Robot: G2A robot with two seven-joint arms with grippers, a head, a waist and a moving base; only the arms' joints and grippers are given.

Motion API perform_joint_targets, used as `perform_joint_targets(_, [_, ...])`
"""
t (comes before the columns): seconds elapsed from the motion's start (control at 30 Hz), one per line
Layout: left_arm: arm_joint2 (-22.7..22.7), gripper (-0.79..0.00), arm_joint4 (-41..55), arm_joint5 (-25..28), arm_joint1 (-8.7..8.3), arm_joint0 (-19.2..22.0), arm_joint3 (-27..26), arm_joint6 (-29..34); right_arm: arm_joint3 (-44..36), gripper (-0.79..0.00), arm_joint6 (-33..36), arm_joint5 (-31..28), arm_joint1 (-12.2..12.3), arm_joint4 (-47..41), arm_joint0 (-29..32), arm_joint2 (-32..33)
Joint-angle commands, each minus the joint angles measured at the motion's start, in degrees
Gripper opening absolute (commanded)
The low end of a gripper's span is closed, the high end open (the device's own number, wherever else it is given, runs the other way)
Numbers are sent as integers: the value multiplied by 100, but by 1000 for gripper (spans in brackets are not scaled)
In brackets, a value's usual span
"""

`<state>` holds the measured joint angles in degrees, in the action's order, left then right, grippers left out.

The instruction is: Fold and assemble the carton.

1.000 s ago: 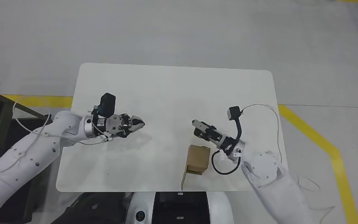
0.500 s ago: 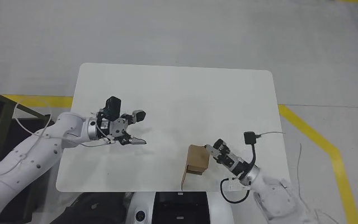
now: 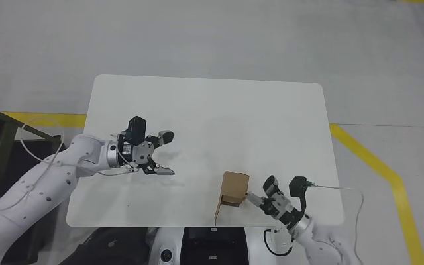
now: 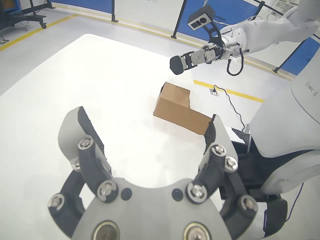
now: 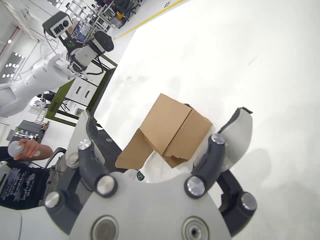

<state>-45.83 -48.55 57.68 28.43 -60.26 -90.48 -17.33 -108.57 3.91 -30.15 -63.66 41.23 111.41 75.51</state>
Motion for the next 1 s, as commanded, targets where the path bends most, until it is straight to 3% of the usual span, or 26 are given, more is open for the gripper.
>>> perform_joint_targets(0.0, [-40,0,3,-5,22,-32,-18,38,34,0,-215,30,-5,481,48,-77])
perform_joint_targets(0.23, [-139,0,4,-20,93,-131,-107,196,323,0,-1080,519,-59,1874,44,-494])
perform_joint_targets(0.6, [-318,0,-15,-45,180,-310,-244,423,948,0,-1925,1265,-142,3364,-228,-1109])
perform_joint_targets(0.83, [-479,0,-43,-32,212,-441,-307,504,1313,0,-1984,1969,-238,3569,-570,-1381])
perform_joint_targets(0.97, [-586,0,-40,-9,224,-522,-331,529,1461,0,-2013,2061,-275,3412,-728,-1428])
